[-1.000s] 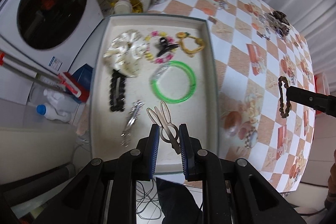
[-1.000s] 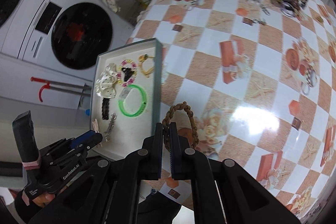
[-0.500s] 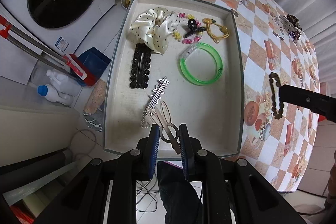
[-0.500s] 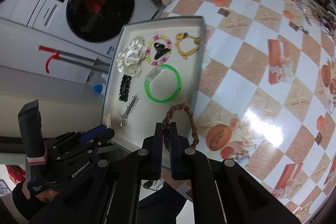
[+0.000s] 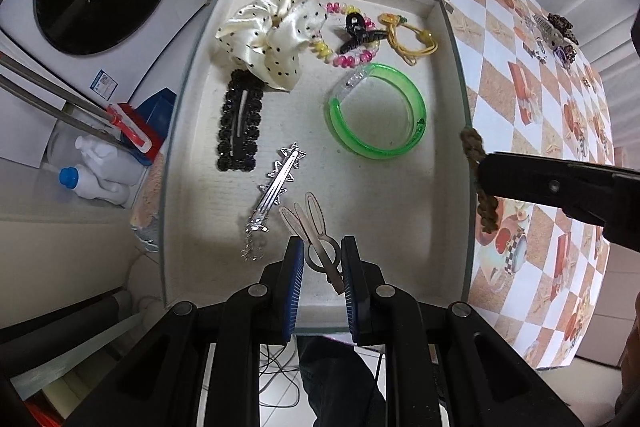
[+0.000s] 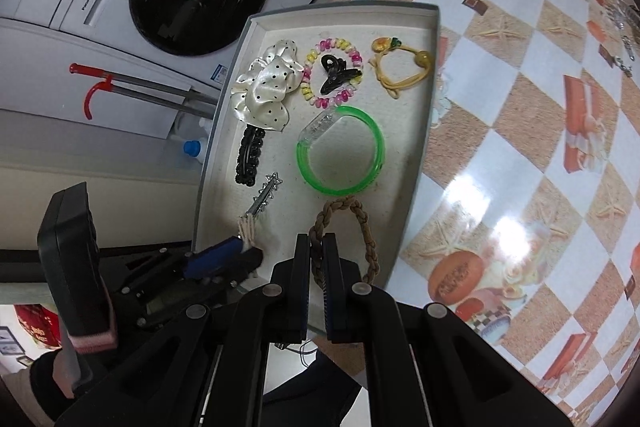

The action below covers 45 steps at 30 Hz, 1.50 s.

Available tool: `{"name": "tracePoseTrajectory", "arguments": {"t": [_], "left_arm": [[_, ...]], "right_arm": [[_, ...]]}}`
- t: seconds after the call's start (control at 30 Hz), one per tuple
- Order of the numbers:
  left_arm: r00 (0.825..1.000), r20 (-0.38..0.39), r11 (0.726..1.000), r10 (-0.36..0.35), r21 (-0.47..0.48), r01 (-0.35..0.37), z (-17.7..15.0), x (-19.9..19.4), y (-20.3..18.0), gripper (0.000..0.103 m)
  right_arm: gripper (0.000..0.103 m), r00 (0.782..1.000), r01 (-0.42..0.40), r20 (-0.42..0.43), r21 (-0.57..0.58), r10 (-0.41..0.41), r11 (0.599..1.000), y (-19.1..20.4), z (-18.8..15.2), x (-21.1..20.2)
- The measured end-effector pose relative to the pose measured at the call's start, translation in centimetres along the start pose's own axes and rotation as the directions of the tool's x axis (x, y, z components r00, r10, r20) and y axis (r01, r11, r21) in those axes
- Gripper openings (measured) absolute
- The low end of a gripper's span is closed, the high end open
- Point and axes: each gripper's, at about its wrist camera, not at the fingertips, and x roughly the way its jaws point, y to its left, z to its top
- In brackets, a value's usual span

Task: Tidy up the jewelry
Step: 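Lift both items and carry them over the white tray, then lower both items into the tray and open both tools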

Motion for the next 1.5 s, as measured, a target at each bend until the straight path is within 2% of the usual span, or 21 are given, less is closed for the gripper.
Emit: {"name": "tracePoseTrajectory", "arguments": {"t": [0.27, 0.53, 1.23, 1.27, 1.33, 1.37, 1.4, 1.5], "left_arm": [[1.0, -0.022, 1.0, 0.013, -0.008, -0.013, 0.0, 1.9, 0.0, 0.024], [0.999, -0.03, 0.999, 0.041, 0.002, -0.041, 0.0, 3.1, -0.1, 0.024], [0.996, -0.036, 0.996, 0.086, 0.028, -0.085, -0.2, 3.9, -1.1, 0.025], [0.995, -0.036, 0.996, 0.088, 0.027, -0.087, -0.1, 3.9, -1.0, 0.025], [0.995, -0.034, 0.996, 0.09, 0.026, -0.089, 0.0, 3.7, -0.8, 0.025], [0.995, -0.033, 0.996, 0.09, 0.025, -0.089, 0.0, 3.6, -0.8, 0.025], [0.995, -0.032, 0.996, 0.09, 0.027, -0.089, 0.1, 3.5, -0.8, 0.025], [0.995, -0.023, 0.994, 0.1, 0.035, -0.099, 0.2, 3.1, -1.0, 0.025]], "right_arm": [[0.006, 0.998, 0.014, -0.054, -0.011, -0.015, 1.0, -0.3, 0.4, 2.5], [0.006, 0.995, 0.018, -0.095, 0.032, -0.015, 0.999, -1.2, 0.8, 4.7], [0.009, 0.984, 0.042, -0.173, 0.083, -0.028, 0.996, -2.8, 0.8, 9.0], [0.014, 0.985, 0.039, -0.172, 0.086, -0.024, 0.995, -2.8, 0.7, 8.9], [0.033, 0.987, 0.027, -0.158, 0.094, -0.012, 0.995, -2.9, 0.8, 8.4], [0.051, 0.989, 0.021, -0.148, 0.095, -0.007, 0.995, -3.0, 0.9, 8.1], [0.055, 0.991, 0.01, -0.131, 0.097, 0.003, 0.995, -2.8, 1.0, 7.6], [0.056, 0.995, -0.013, -0.096, 0.105, 0.023, 0.994, -2.6, 1.2, 5.9]]}}
